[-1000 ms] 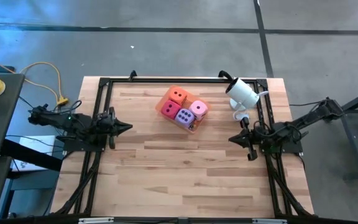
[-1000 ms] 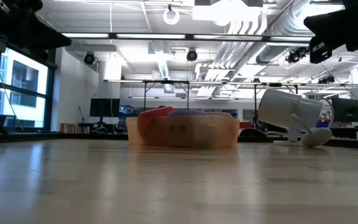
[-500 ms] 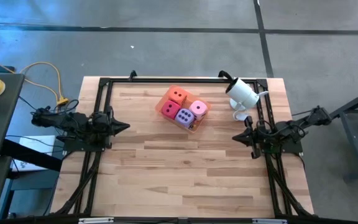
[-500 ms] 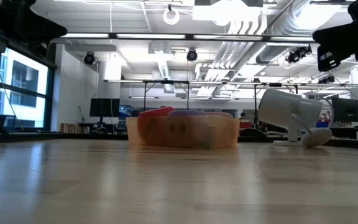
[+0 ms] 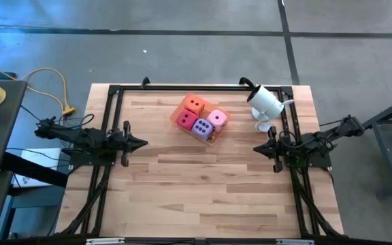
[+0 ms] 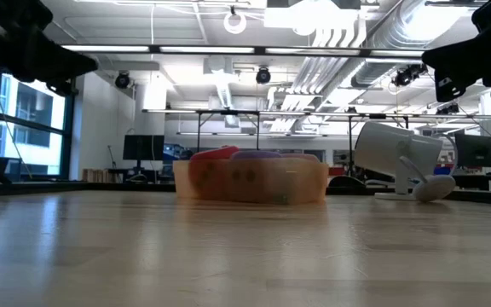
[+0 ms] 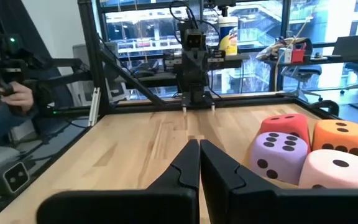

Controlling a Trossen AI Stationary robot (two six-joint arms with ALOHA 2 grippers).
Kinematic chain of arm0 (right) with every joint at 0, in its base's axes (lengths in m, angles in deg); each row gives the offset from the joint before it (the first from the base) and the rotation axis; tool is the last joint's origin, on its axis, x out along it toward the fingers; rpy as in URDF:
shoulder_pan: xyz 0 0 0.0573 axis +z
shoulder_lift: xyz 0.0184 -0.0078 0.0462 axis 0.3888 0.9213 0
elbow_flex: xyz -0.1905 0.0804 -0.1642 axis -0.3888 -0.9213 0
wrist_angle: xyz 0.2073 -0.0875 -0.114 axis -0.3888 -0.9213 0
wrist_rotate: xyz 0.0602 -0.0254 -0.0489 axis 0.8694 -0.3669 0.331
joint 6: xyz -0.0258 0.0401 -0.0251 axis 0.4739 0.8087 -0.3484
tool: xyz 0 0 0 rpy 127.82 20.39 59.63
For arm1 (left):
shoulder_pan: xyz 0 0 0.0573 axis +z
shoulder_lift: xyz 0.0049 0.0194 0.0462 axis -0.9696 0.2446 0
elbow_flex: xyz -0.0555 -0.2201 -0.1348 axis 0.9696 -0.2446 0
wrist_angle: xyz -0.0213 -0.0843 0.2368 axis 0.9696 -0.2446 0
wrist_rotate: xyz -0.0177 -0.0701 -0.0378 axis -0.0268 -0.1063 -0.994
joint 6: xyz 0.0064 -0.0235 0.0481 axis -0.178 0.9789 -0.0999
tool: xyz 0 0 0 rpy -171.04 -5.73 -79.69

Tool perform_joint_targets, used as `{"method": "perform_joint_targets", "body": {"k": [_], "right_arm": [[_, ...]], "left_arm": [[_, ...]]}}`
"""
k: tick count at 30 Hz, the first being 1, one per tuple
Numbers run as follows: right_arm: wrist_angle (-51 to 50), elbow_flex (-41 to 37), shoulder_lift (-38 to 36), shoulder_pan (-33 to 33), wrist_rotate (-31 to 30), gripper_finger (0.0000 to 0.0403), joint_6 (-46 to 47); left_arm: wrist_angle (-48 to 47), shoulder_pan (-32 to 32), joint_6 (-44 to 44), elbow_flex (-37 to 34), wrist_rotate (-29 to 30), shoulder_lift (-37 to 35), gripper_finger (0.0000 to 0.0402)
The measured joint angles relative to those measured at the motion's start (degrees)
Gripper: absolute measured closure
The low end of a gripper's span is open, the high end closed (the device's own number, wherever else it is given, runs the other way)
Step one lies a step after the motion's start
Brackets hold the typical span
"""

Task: Pick & Place Dice
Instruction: Return to Home Position

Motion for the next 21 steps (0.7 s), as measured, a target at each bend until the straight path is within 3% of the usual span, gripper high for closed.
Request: {"method": "perform_joint_targets", "body": {"k": [11, 21], "right_arm": [[0.1, 0.0, 0.0, 0.0, 0.4, 0.0401, 0.1], [0.2, 0.0, 0.0, 0.0, 0.5, 0.0401, 0.1]], "left_arm": [[2.1, 1.8, -11.7, -3.1, -0.9, 0.9, 0.0401], [2.2, 4.6, -3.8, -3.2, -0.4, 1.4, 0.0401]]}}
